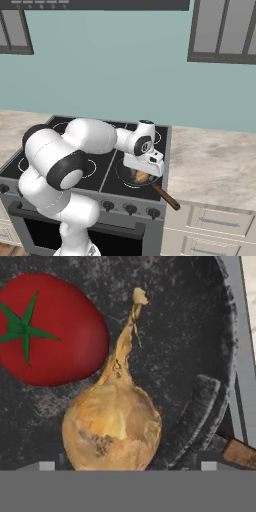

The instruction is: Place the pan on the front right burner on the stove. Then place the tomato and the onion in the pan and turn on the front right burner.

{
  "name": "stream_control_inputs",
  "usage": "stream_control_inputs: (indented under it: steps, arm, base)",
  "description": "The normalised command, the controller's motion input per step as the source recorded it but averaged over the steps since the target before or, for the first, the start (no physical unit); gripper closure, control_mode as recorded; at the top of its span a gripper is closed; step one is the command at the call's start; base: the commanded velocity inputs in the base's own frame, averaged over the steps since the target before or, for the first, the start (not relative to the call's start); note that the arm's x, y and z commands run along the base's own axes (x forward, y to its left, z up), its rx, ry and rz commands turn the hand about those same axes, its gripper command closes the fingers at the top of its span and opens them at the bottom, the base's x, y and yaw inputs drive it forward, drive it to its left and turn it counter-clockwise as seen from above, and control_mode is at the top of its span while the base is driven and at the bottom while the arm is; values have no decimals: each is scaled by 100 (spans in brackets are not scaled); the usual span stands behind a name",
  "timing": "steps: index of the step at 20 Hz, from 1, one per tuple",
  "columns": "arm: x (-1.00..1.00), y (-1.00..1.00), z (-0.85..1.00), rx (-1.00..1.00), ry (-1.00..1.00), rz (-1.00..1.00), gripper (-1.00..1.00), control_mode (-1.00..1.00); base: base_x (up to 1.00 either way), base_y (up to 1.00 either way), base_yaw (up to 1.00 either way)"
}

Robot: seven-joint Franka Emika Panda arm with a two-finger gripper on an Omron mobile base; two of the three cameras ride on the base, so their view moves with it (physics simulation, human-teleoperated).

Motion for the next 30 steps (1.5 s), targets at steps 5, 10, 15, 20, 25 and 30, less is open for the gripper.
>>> stream_control_inputs:
  steps: [5, 10, 15, 20, 25, 30]
  arm:
    - [-44, 1, 42, 0, -8, 0, -100, -100]
    - [-34, 1, 65, 0, -13, 0, -100, -100]
    - [-42, 6, 33, 0, -9, 0, -100, -100]
    - [-63, 19, 16, 0, -11, 0, -100, -100]
    - [-63, 21, 9, 0, -16, 0, -100, -100]
    - [-54, 2, 9, 0, -22, 0, -100, -100]
  base:
    - [0, 0, 0]
    - [0, 0, 0]
    - [0, 0, 0]
    - [0, 0, 0]
    - [0, 0, 0]
    - [0, 0, 0]
